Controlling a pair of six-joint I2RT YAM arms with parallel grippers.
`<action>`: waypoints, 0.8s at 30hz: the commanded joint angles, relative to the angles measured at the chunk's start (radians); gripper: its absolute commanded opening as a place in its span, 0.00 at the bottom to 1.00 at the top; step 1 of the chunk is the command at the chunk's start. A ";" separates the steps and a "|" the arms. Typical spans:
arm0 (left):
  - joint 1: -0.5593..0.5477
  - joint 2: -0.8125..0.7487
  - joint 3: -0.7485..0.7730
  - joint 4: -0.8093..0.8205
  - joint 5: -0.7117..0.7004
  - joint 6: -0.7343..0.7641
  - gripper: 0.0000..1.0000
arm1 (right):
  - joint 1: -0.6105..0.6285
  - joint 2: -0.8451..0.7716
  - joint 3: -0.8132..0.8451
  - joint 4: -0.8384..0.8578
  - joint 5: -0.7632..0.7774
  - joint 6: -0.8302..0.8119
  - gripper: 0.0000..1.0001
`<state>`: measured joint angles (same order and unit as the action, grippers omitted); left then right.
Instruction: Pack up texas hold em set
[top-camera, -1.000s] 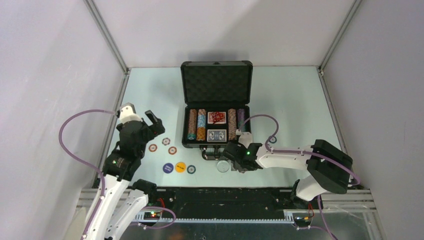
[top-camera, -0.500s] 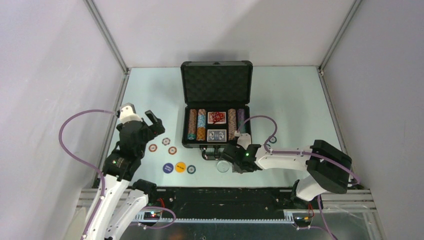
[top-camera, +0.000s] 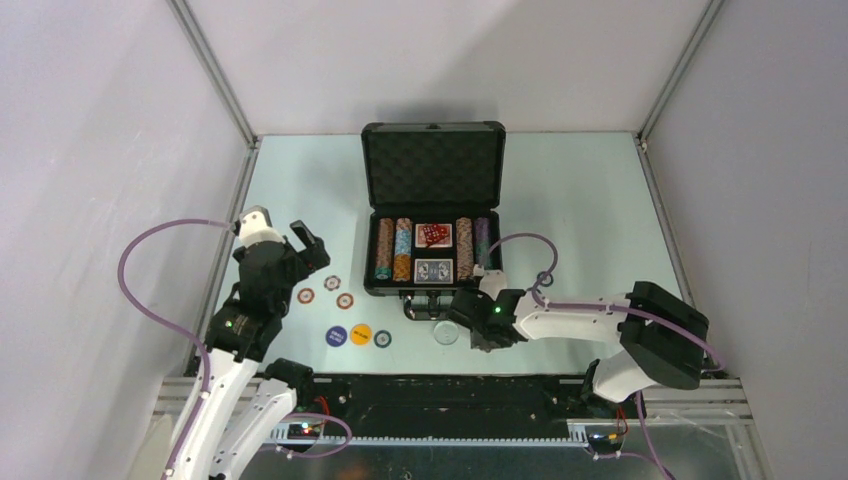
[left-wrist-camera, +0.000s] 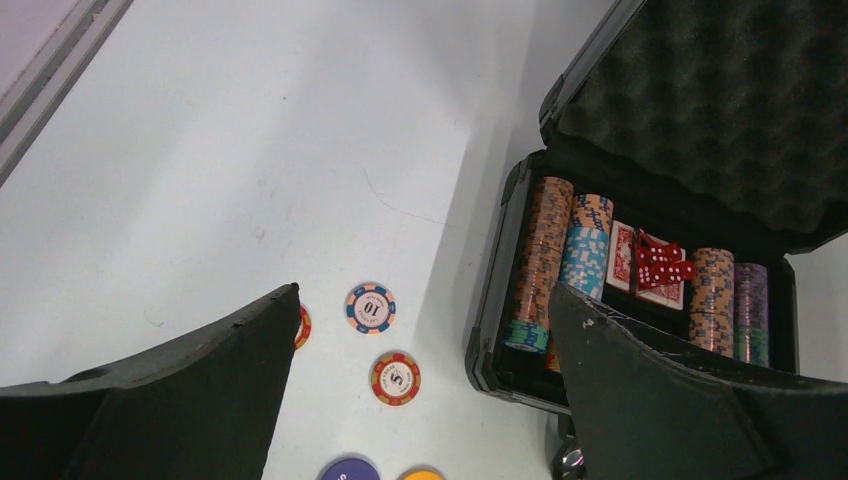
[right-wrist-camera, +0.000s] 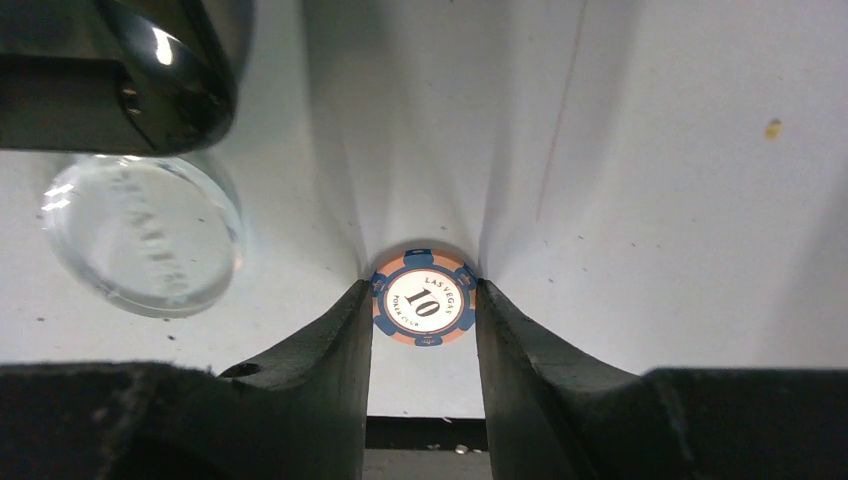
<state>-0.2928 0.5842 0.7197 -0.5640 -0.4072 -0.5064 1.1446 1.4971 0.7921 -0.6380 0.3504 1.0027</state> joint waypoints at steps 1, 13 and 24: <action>-0.002 0.004 0.007 0.008 0.008 -0.001 0.98 | 0.008 -0.020 -0.003 -0.145 0.003 0.017 0.37; -0.003 0.004 0.008 0.007 0.007 0.001 0.98 | 0.010 -0.097 0.039 -0.176 0.037 0.001 0.38; -0.002 0.011 0.009 0.008 0.007 -0.001 0.98 | -0.015 -0.089 0.039 -0.083 0.014 -0.050 0.40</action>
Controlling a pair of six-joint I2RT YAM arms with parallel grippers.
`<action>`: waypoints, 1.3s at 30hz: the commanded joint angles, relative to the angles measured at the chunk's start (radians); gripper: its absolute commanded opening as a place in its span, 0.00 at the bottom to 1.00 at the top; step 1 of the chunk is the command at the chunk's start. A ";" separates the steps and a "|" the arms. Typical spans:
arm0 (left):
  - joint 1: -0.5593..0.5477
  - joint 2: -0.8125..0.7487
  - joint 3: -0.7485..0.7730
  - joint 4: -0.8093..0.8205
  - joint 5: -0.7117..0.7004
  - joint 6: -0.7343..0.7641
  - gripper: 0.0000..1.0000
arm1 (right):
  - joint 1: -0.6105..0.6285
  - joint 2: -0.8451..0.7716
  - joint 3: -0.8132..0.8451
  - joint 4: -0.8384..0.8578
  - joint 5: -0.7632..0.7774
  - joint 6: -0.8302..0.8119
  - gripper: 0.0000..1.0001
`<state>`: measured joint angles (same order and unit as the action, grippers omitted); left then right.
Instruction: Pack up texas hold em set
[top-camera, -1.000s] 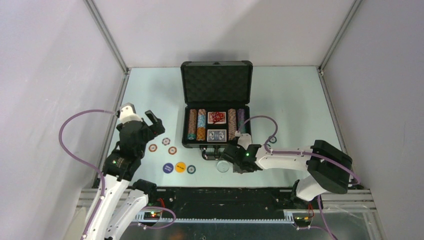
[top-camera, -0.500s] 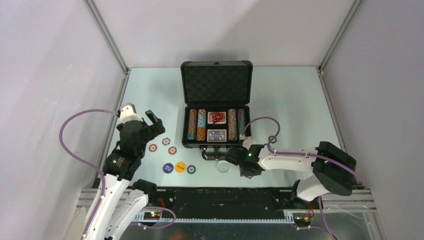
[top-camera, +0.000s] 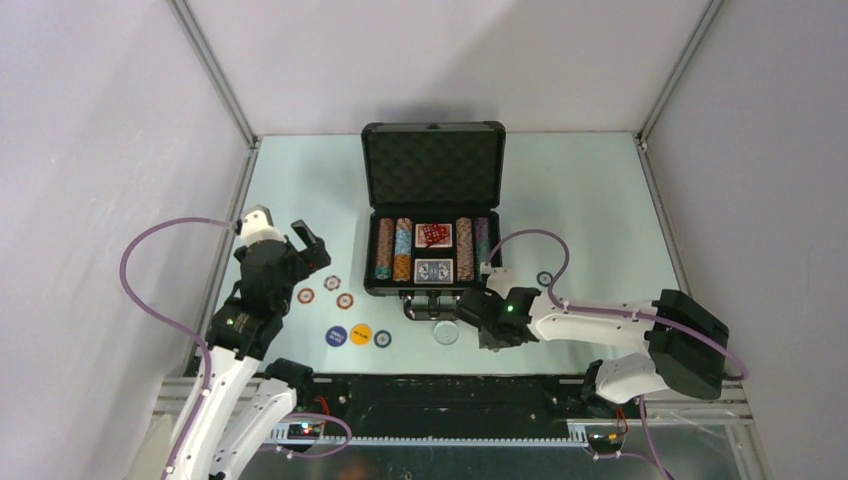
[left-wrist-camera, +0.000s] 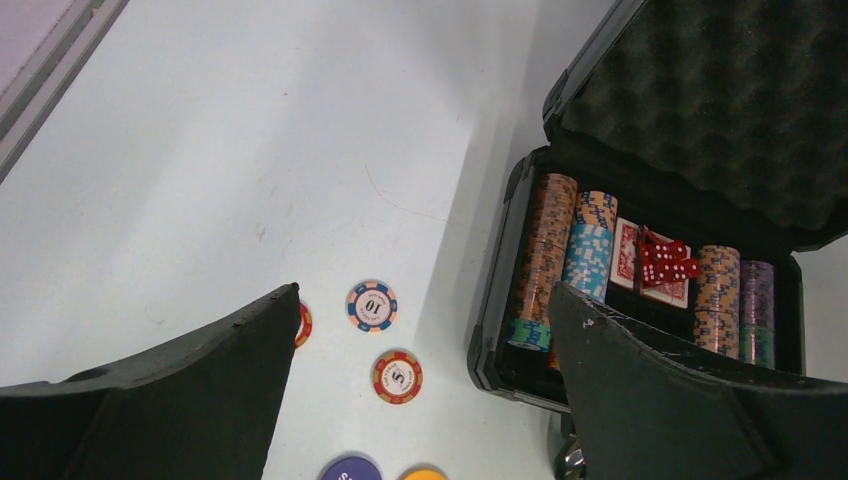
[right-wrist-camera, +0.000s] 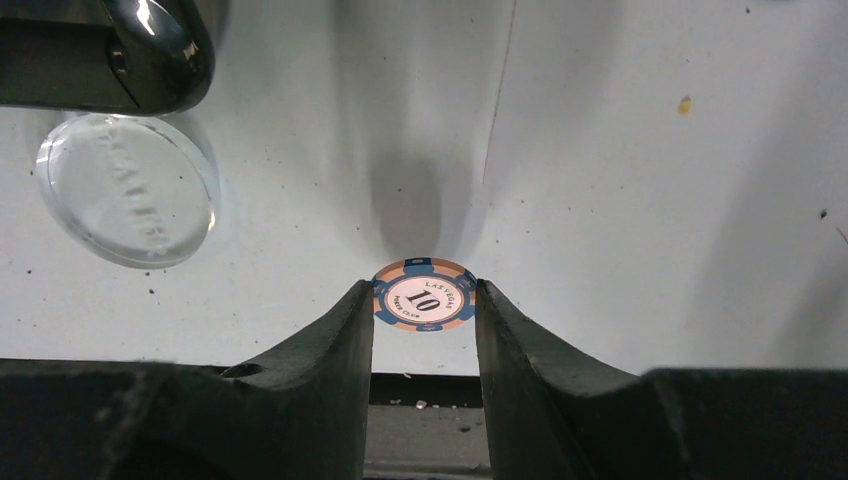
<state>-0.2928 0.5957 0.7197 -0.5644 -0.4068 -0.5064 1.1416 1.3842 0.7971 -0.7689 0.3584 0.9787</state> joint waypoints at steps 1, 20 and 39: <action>-0.002 -0.002 0.010 0.008 0.005 0.000 0.98 | -0.014 0.039 0.034 0.055 -0.002 -0.033 0.40; 0.006 -0.012 -0.022 0.008 -0.002 -0.081 0.98 | -0.048 0.061 0.033 0.103 -0.016 -0.075 0.62; 0.023 -0.027 -0.022 0.008 0.031 -0.055 0.98 | -0.396 -0.265 -0.142 0.007 -0.035 -0.119 0.58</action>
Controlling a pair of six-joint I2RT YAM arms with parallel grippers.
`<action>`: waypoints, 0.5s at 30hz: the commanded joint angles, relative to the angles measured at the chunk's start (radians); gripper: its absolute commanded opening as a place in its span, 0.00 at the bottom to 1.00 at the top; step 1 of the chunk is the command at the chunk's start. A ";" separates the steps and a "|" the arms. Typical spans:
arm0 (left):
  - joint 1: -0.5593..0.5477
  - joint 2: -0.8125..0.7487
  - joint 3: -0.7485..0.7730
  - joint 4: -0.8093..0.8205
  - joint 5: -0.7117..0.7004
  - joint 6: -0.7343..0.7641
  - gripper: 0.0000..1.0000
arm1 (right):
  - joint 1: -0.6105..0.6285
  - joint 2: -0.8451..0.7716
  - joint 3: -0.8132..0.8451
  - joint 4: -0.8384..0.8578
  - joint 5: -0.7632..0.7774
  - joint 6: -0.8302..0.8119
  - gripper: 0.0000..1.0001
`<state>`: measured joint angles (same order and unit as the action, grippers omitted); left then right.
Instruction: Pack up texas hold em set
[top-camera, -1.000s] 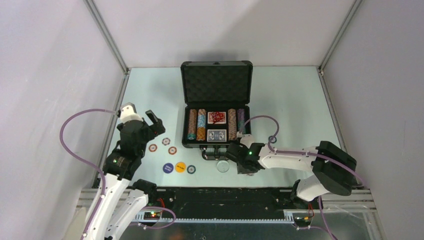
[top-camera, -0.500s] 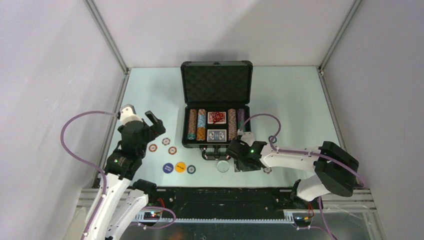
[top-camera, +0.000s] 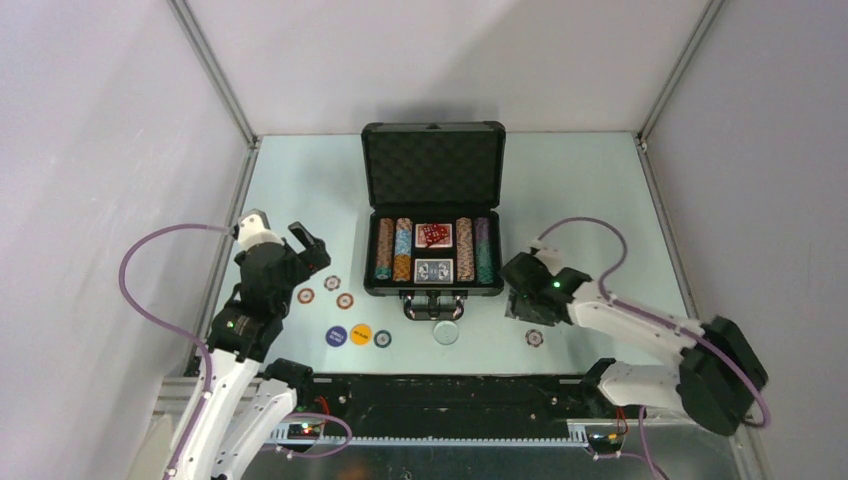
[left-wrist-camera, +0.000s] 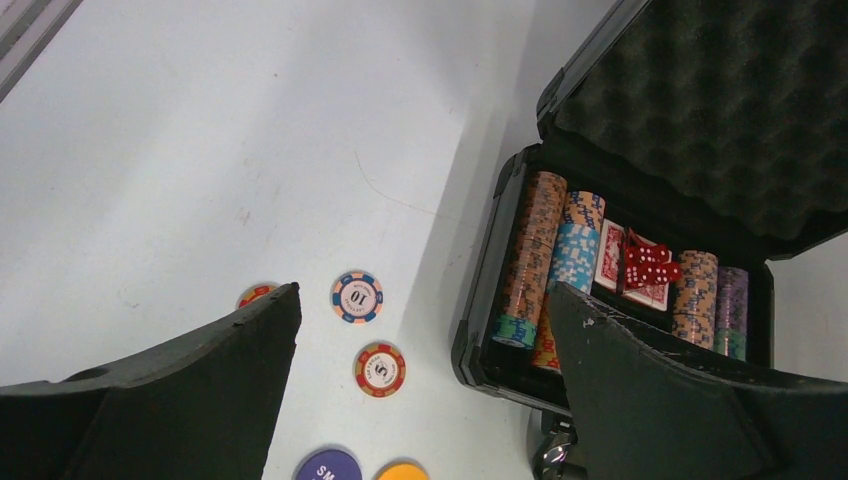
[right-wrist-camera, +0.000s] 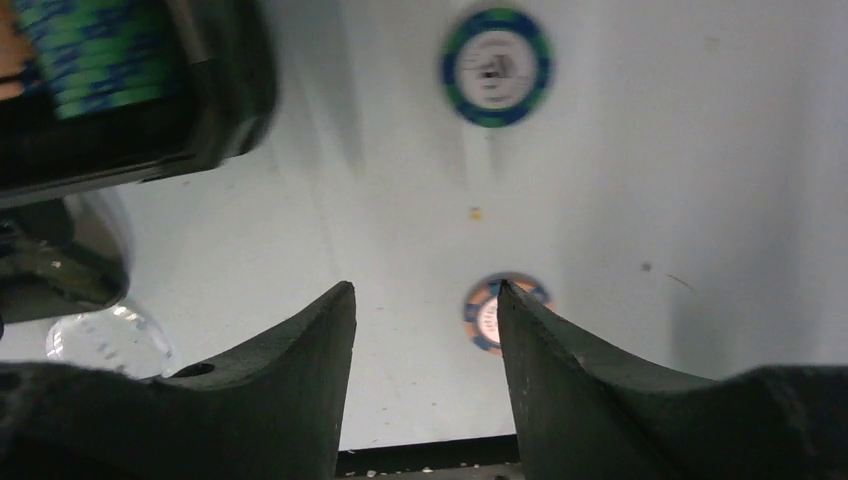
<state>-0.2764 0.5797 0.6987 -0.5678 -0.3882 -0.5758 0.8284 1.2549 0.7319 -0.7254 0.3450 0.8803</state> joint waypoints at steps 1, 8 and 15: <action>0.006 -0.011 0.000 0.011 0.013 0.014 0.98 | -0.121 -0.163 -0.093 -0.035 -0.043 -0.024 0.54; 0.006 0.006 0.003 0.011 0.023 0.008 0.98 | -0.224 -0.308 -0.245 0.025 -0.162 -0.032 0.41; 0.006 0.012 0.007 0.010 0.027 0.011 0.98 | -0.229 -0.245 -0.280 0.077 -0.173 -0.013 0.36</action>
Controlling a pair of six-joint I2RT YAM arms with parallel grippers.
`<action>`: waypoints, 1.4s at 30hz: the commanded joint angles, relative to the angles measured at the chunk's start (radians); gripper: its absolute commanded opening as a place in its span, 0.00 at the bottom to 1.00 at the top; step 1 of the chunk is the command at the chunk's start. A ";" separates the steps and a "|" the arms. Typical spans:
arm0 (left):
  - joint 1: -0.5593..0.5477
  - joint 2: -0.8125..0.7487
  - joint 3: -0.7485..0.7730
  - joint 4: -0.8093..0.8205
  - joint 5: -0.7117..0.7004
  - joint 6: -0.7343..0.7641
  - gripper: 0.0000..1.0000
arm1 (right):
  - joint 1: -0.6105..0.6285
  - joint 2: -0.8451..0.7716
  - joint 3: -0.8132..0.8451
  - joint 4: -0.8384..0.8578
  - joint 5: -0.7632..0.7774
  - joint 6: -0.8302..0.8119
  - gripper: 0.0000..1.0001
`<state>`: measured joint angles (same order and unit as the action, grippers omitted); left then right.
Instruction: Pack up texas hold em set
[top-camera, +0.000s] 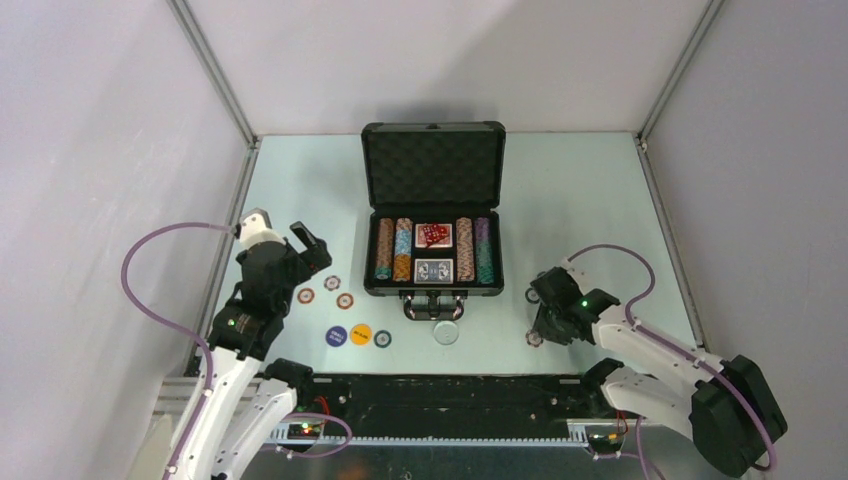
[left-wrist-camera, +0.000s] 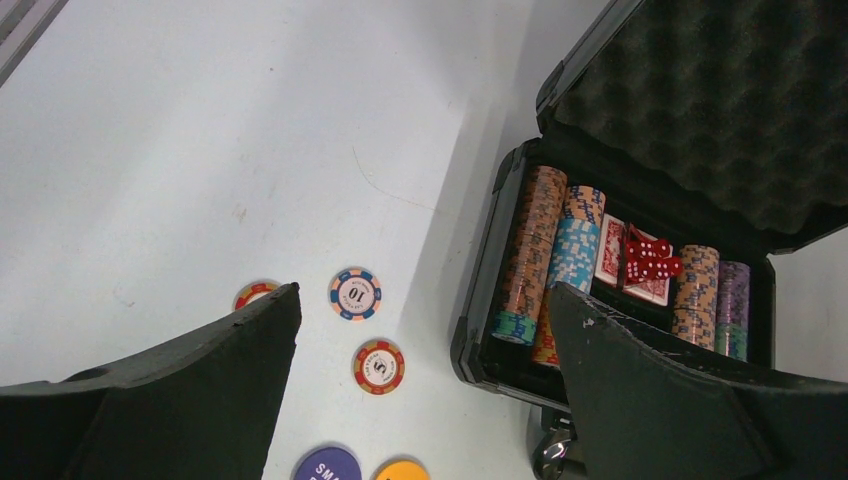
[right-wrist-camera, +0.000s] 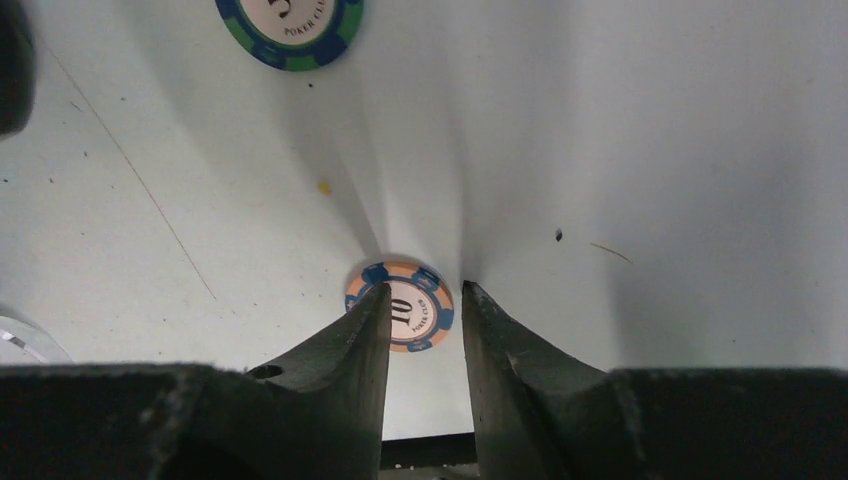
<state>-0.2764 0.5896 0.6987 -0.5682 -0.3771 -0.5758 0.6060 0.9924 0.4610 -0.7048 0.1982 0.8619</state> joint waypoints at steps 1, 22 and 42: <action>0.006 0.002 0.007 0.012 0.014 0.011 0.98 | -0.007 0.021 -0.010 0.064 -0.027 0.005 0.35; 0.007 0.008 0.013 0.012 0.022 0.011 0.98 | 0.195 0.194 0.091 0.084 0.042 0.075 0.32; 0.007 -0.002 0.010 0.012 0.029 0.008 0.98 | 0.214 0.056 0.110 -0.070 -0.006 0.096 0.39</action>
<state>-0.2745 0.5964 0.6987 -0.5678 -0.3580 -0.5758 0.8131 1.0416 0.5583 -0.7807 0.2226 0.9344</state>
